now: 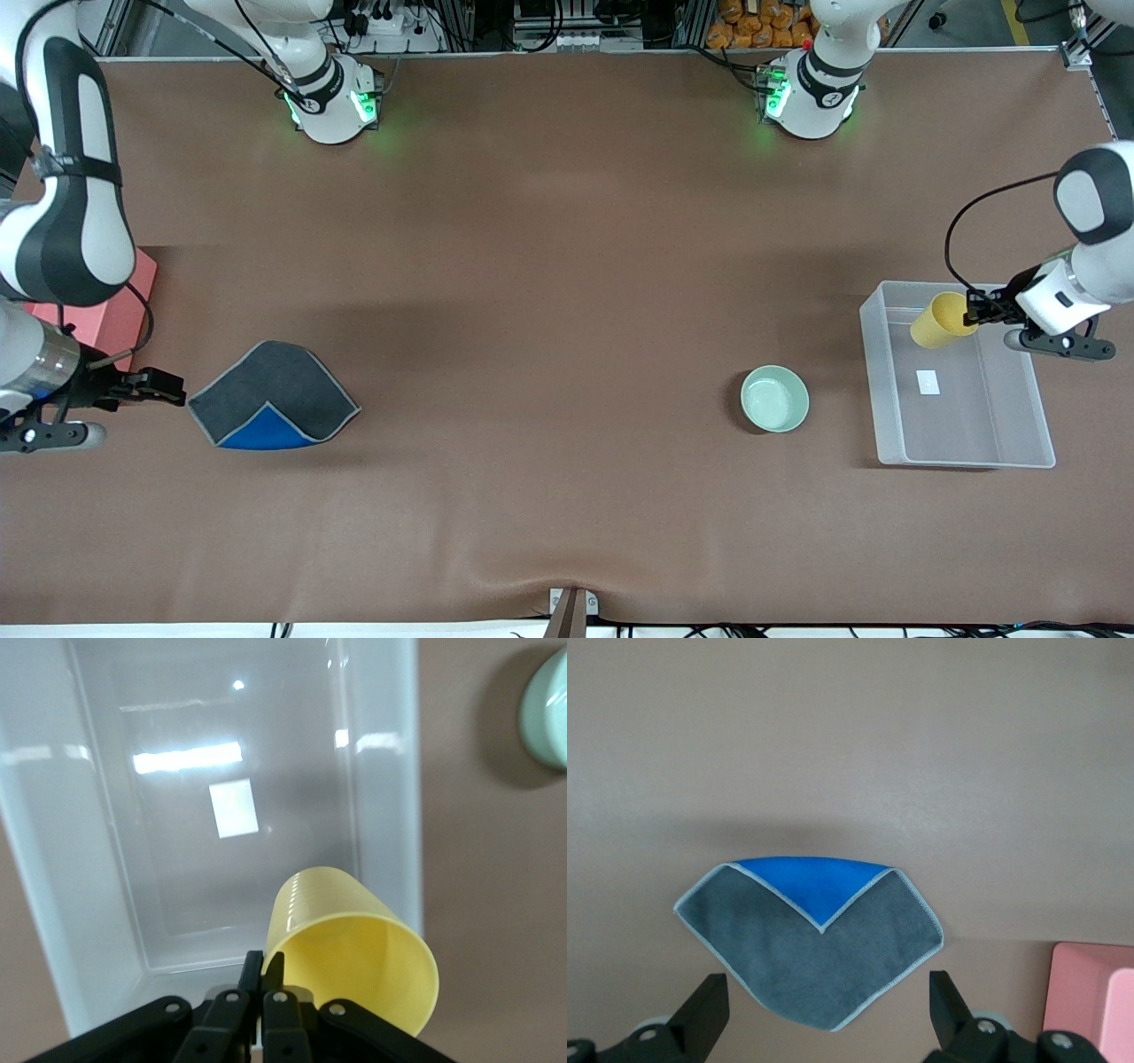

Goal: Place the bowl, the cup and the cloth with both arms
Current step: 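Carry the cup into the clear bin while the right gripper lowers to the cloth, then release the cup in the bin while the right gripper grasps the cloth corner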

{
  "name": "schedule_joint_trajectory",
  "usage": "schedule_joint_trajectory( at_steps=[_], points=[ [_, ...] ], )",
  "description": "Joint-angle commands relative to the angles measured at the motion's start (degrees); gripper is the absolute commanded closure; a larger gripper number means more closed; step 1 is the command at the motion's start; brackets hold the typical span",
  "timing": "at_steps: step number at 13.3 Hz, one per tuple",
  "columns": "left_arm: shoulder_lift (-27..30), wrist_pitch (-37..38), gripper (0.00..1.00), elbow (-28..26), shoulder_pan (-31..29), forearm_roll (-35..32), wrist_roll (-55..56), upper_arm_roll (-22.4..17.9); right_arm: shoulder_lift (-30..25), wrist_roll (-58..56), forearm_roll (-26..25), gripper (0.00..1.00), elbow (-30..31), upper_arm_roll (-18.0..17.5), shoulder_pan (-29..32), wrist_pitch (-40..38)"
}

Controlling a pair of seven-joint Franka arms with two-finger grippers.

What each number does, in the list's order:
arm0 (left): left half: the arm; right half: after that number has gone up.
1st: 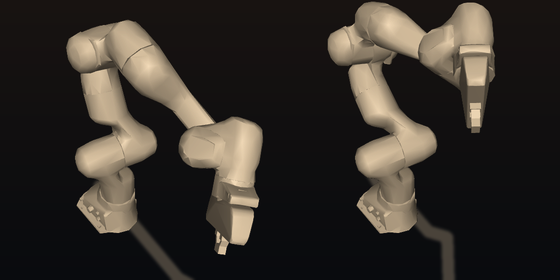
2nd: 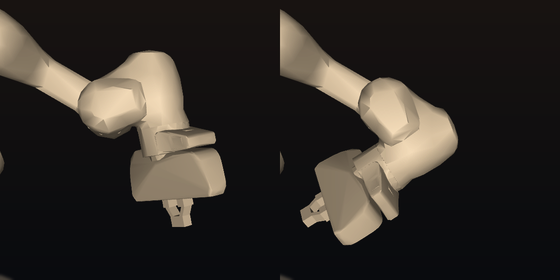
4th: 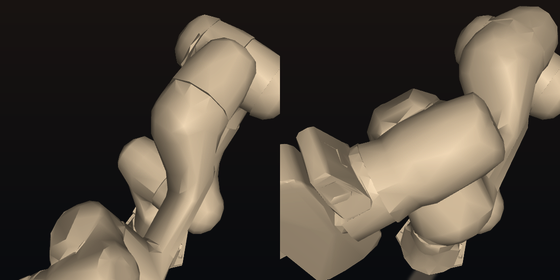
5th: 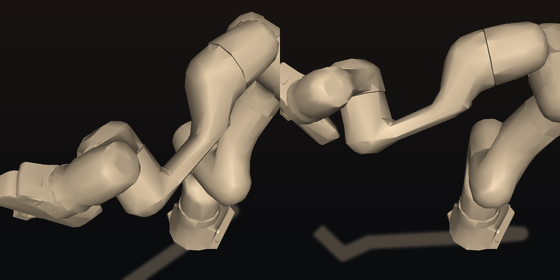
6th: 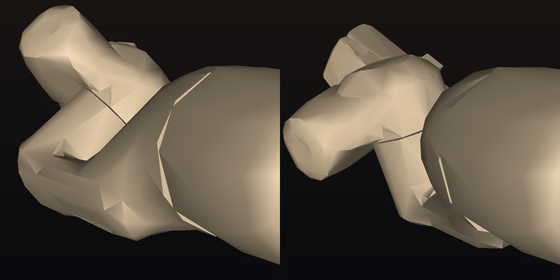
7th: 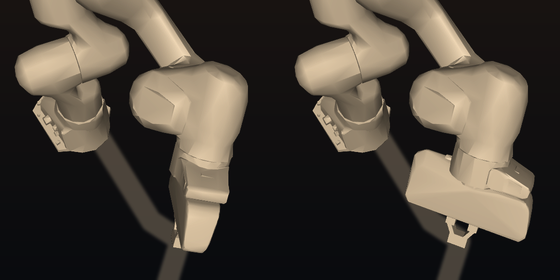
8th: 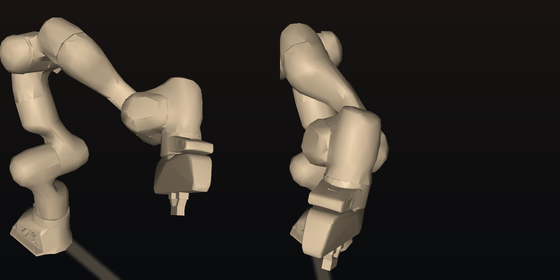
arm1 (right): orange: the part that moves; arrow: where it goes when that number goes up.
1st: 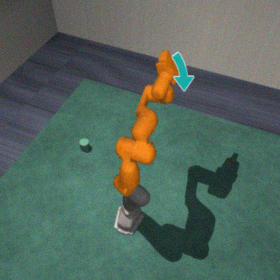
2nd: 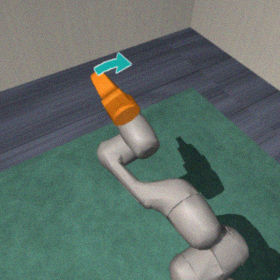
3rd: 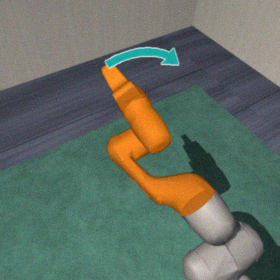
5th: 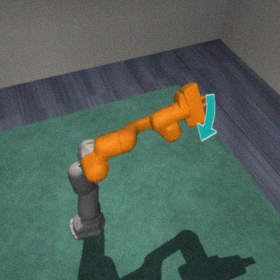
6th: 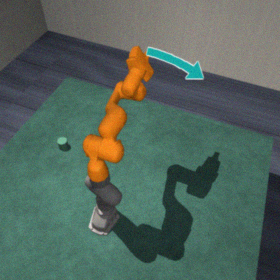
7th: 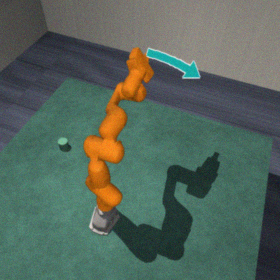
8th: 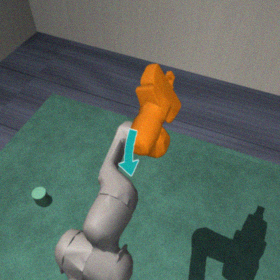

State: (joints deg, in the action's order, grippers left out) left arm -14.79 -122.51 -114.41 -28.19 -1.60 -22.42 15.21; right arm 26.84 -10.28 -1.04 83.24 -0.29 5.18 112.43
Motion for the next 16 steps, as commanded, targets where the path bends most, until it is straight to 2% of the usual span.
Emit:
schedule_joint_trajectory(
  at_steps=[1, 3, 6, 7, 9, 11, 12, 14, 16],
  points=[
    [-4.9, 0.8, 1.0, 3.7, -1.0, -4.3, -1.0, 0.6, 4.7, -1.3, -0.6, 0.0, -1.1, -0.7, 0.4, 4.2],
    [-7.1, 0.7, 1.0, 3.7, -1.2, -4.6, -0.9, 0.5, 8.3, -1.9, -0.6, 0.0, -1.2, -0.7, 1.1, 8.1],
    [-8.3, 0.7, 1.0, 3.6, -2.1, -4.6, -1.0, 0.5, 11.6, -12.3, -0.8, 0.0, -1.2, -0.7, 0.5, 11.7],
    [-8.3, 0.7, 0.78, 3.6, -2.1, -4.6, -1.0, 0.5, 12.6, -15.3, -0.9, 0.0, -1.2, -0.7, 0.9, 11.7],
    [-7.5, 0.8, 0.0, 3.8, -2.2, -4.5, -0.7, 0.6, 15.0, -21.0, -0.9, 0.0, -1.0, -0.6, 1.5, 13.8],
    [-4.6, 2.4, 0.0, 6.5, -2.2, -4.1, -1.0, 0.6, 16.8, -22.5, -0.6, 0.0, -0.4, -0.7, 3.0, 15.8],
    [-3.1, 5.9, 0.0, 8.8, -2.1, -3.9, -1.0, 1.0, 17.5, -22.0, 0.1, 0.0, -0.2, -0.7, 3.2, 15.7],
    [-1.2, 14.9, 0.0, 16.5, -1.9, -3.3, -0.7, 1.7, 18.4, -14.9, 0.4, 0.0, -0.1, -0.7, 2.9, 15.6],
    [-0.6, 22.0, 0.0, 24.5, -1.9, -1.3, 1.4, 4.6, 19.2, -8.4, 0.4, 0.0, -0.1, -0.7, 2.4, 15.8]
  ],
)
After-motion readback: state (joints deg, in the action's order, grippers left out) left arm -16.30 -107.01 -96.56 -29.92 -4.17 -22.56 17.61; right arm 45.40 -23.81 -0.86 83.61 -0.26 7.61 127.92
